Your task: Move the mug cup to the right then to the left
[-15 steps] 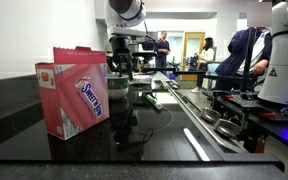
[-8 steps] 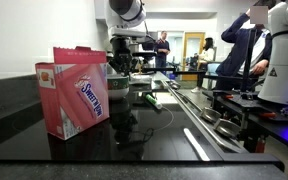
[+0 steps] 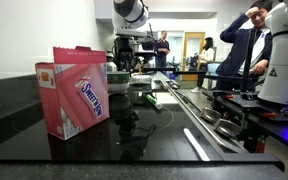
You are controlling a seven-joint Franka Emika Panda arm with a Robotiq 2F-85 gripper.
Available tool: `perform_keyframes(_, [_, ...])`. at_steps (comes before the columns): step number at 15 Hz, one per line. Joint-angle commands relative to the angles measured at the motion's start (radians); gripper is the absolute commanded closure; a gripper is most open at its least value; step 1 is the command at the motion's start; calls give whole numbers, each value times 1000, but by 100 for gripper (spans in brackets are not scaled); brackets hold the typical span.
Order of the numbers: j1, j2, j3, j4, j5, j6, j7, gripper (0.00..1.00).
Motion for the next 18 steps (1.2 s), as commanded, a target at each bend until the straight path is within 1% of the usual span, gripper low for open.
perform_keyframes(1, [-32,-59,-6,-65,54,12,-35,97])
perform_keyframes(3, [-33,-85,-22,-110,35,34,-45,97])
perform_keyframes(6, [-9,-128,-46,-191,-20,82,-60,97])
perform_keyframes(10, [4,-191,-51,-298,-32,146,-65,97])
perform_keyframes(13, [0,-228,-58,-363,-27,202,-55,97])
perform_keyframes(16, [-13,-255,-62,-407,-14,244,-75,97])
perform_keyframes(18, [-2,-273,-59,-435,-33,265,-95,97])
